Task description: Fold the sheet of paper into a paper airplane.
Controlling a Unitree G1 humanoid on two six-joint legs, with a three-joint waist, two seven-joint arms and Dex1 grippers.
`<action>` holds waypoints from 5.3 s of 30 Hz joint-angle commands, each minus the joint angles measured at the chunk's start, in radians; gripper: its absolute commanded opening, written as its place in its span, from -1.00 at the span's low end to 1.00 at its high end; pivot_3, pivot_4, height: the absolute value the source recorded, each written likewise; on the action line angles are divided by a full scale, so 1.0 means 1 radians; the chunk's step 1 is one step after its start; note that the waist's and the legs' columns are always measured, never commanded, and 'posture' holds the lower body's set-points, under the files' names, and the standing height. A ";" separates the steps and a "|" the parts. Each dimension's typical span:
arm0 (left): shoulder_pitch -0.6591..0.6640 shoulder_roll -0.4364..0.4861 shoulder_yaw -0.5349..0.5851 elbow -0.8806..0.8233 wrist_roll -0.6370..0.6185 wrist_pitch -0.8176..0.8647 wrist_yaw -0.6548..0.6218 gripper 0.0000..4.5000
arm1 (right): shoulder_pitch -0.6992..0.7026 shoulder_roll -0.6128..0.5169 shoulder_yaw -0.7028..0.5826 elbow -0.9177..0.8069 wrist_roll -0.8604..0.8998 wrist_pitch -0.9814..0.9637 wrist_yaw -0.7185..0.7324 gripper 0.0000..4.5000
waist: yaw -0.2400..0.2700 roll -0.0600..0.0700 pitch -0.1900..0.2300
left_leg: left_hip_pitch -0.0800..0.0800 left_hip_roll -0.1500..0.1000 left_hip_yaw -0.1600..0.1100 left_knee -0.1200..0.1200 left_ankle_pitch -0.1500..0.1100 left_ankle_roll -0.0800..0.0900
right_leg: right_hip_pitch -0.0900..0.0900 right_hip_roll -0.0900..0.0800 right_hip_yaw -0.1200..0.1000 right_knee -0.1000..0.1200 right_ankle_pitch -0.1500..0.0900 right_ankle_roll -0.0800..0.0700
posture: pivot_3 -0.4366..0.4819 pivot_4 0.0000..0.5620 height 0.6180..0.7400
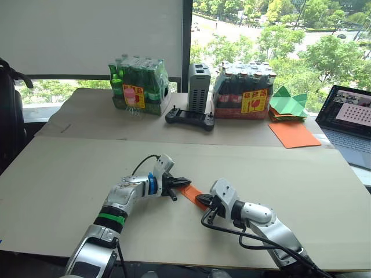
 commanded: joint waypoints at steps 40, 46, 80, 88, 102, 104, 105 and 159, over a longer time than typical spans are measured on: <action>0.032 0.022 -0.005 0.018 0.055 0.015 0.029 -1.00 | 0.044 0.017 -0.027 0.010 0.001 0.122 -0.075 -0.98 | -0.014 0.000 -0.002 | 0.000 0.000 0.000 0.000 0.000 0.000 | 0.000 0.000 0.000 -0.001 0.000 0.000 | -0.05 -0.47 1.00; 0.024 0.024 -0.004 0.028 0.056 0.012 0.025 -1.00 | 0.057 -0.009 -0.035 0.005 -0.005 0.112 -0.073 -0.98 | -0.014 0.000 -0.003 | 0.000 0.000 0.000 -0.001 0.000 0.000 | 0.000 0.000 0.000 -0.001 0.000 0.000 | -0.05 -0.47 1.00; -0.002 0.052 0.053 0.080 0.039 -0.006 0.036 -1.00 | 0.091 -0.075 -0.053 -0.010 -0.007 0.079 -0.051 -0.98 | -0.016 -0.001 -0.004 | 0.000 0.000 0.000 -0.001 0.000 0.000 | 0.001 0.000 0.000 -0.002 0.000 0.000 | -0.05 -0.47 1.00; -0.013 0.028 0.097 -0.029 -0.026 0.089 0.037 -1.00 | 0.032 0.006 -0.159 0.007 0.053 -0.003 -0.090 -0.98 | -0.017 0.000 -0.003 | -0.002 0.000 0.000 -0.001 0.000 0.000 | -0.001 0.000 0.000 -0.002 0.000 0.000 | -0.05 -0.47 1.00; -0.060 0.017 0.215 -0.259 -0.203 0.323 0.074 -1.00 | -0.037 0.087 -0.238 -0.016 0.108 -0.095 -0.117 -0.98 | -0.014 0.000 0.001 | -0.007 0.000 -0.001 -0.001 0.000 0.000 | -0.004 0.000 0.000 -0.004 0.000 0.000 | -0.05 -0.47 1.00; -0.066 0.024 0.246 -0.294 -0.245 0.372 0.085 -0.89 | -0.044 0.093 -0.241 -0.033 0.118 -0.094 -0.110 -0.99 | -0.016 0.000 0.001 | -0.007 0.000 -0.001 -0.001 0.000 0.000 | -0.004 0.000 0.000 -0.004 0.000 0.000 | -0.05 -0.47 1.00; -0.067 0.029 0.261 -0.309 -0.263 0.390 0.090 -0.76 | -0.050 0.093 -0.240 -0.041 0.122 -0.093 -0.107 -1.00 | -0.017 0.000 0.001 | -0.007 0.000 -0.001 -0.001 0.000 0.000 | -0.004 0.000 0.000 -0.004 0.000 0.000 | -0.05 -0.47 1.00; 0.202 0.194 0.408 -0.600 -0.475 0.453 0.243 0.11 | -0.357 0.058 -0.182 0.240 0.183 0.254 -0.001 -0.44 | -0.018 0.000 0.004 | -0.006 0.001 -0.002 -0.002 0.000 0.000 | -0.005 0.000 -0.001 -0.004 0.000 0.000 | -0.05 -0.47 1.00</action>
